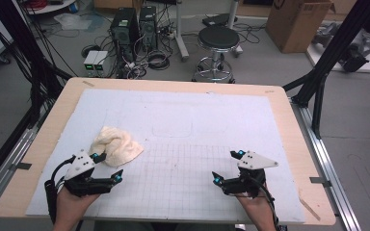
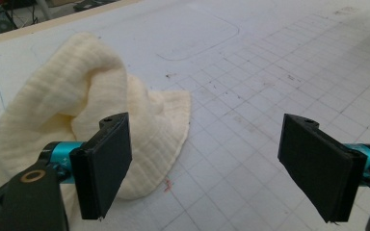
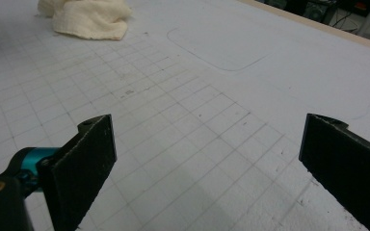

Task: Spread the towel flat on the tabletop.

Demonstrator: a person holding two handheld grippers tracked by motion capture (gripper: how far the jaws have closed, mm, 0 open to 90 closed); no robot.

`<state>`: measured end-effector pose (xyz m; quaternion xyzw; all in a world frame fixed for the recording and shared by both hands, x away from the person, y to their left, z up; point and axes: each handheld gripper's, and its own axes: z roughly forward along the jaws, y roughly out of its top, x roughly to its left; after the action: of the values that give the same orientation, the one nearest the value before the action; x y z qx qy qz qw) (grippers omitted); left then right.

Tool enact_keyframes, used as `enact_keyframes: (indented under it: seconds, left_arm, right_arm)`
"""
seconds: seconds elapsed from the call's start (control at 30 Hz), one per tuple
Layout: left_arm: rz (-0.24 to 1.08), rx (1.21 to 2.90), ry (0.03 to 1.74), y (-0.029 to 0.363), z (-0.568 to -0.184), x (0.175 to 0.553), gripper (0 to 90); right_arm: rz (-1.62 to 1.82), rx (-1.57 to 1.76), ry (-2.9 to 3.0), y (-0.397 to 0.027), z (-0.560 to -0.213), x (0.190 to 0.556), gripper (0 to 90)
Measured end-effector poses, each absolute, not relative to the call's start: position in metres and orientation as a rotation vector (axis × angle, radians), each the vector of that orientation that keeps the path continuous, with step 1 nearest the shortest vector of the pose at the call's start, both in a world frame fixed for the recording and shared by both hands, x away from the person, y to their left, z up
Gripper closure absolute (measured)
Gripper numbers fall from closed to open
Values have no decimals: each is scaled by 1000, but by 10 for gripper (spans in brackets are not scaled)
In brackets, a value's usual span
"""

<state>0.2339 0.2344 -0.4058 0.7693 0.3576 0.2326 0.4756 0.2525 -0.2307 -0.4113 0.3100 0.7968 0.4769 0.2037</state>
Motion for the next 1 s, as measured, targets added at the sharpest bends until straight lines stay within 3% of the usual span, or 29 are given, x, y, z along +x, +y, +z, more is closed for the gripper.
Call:
enact_keyframes:
  seconds: [0.3,0.63,1.0]
  left_arm:
    - [641,1833,916,243,-385,245,214]
    - [676,1808,1031,251,-385,283,247]
    - [623,1843,1102,248,-402,308,400]
  right_arm:
    - [1338,874,2211,-231,-412,253,53]
    - [1325,881,2226,-230,-413,255,53]
    - [1326,863,2228,-229,-414,254,53]
